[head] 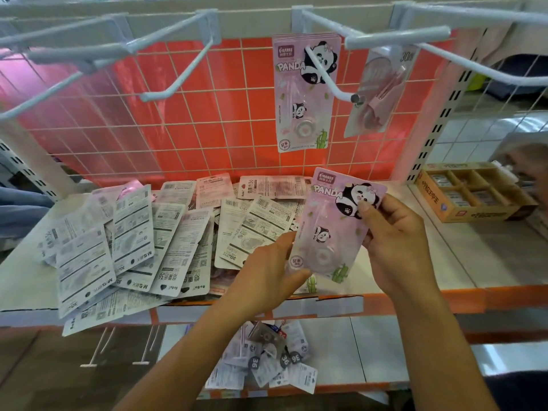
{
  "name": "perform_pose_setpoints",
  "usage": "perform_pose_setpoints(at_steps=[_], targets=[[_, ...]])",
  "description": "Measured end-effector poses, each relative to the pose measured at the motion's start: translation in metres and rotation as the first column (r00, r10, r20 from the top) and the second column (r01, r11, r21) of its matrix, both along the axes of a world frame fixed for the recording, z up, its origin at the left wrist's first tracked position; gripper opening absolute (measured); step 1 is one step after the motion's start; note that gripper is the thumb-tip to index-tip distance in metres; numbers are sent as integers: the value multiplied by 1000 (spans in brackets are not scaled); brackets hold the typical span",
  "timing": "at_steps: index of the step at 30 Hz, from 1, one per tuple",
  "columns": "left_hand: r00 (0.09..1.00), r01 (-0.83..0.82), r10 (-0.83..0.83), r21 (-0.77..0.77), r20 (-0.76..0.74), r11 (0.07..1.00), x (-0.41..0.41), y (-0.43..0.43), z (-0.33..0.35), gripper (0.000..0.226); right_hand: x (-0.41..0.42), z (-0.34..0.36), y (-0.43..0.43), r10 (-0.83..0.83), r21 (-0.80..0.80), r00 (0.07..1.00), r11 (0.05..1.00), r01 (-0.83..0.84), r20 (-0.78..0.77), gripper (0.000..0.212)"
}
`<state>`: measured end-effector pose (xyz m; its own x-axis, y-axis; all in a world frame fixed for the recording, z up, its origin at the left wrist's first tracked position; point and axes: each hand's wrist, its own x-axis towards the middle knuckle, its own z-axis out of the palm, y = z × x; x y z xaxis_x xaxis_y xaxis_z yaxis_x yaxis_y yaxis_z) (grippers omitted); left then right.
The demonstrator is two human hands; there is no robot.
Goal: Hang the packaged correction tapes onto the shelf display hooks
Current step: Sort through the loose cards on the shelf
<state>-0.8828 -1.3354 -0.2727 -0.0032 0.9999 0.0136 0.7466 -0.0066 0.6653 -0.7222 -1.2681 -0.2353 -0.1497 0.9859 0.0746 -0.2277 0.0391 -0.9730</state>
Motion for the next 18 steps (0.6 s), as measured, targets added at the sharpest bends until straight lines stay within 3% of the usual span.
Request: perform_pose_setpoints(at_steps=[5,10,18], targets=[[998,-13,11,34,64,999,-1,0,2,24,-2,9,-4,23,3,999,1000,-23,-48,22],[966,-66,43,80,253,995,0,-4,11,14,-7,28,-9,31,93,998,995,-27,-50,19],[945,-106,19,253,325,962,-3,-7,29,27,-9,58,-23,29,302,1000,953,-27,-1,14]])
